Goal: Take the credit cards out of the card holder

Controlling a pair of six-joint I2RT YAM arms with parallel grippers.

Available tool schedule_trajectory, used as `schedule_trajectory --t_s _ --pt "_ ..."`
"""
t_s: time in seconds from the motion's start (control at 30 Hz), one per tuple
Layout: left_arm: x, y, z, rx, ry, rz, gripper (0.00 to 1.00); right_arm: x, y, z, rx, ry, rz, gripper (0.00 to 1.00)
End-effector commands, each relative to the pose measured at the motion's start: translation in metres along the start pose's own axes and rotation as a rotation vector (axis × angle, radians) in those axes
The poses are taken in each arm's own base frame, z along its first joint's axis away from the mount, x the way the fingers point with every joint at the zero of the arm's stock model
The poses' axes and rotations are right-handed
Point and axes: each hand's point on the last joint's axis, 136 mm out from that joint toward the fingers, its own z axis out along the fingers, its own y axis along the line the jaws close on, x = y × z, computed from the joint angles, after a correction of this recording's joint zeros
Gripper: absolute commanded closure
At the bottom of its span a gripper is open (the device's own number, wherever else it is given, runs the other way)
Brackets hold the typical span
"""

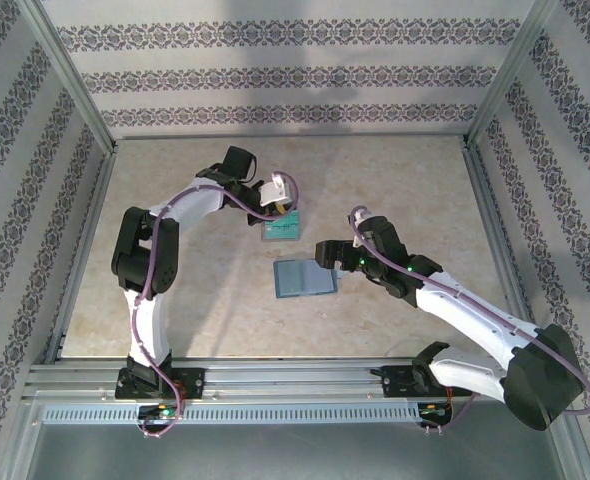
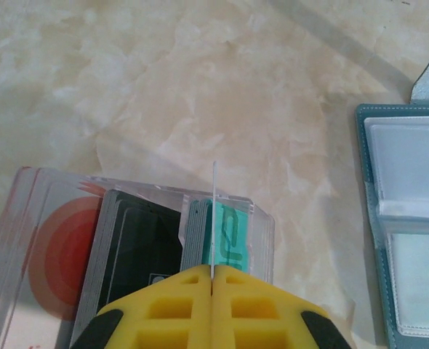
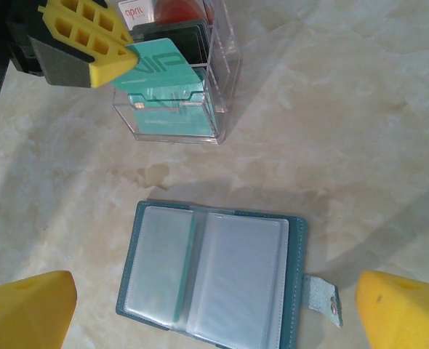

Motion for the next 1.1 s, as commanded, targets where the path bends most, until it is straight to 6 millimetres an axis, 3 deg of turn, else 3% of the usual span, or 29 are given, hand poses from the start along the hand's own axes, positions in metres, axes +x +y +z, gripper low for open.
schedule_trajectory --t_s 0.0,0.6,0.83,1.07 --pt "-0.0010 0.0086 0.0006 0.004 -0.020 0.027 1.00 -0.0099 0.0013 -0.0045 0.008 -0.023 0.007 0.02" --pt "0.0066 0.0020 0.0059 0.048 0.001 0.009 1.00 -0.0078 0.0002 -0.0042 0.007 -0.020 0.010 0.02" --pt "0.0023 0.0005 0.0043 0.052 -0.021 -0.010 0.89 -0.0071 0.0015 -0.0036 0.000 -0.015 0.010 0.02" --pt "-0.0006 0.0009 0.0018 0.033 -0.034 -0.011 0.87 -0.0047 0.0042 -0.0007 0.008 0.002 0.000 0.05"
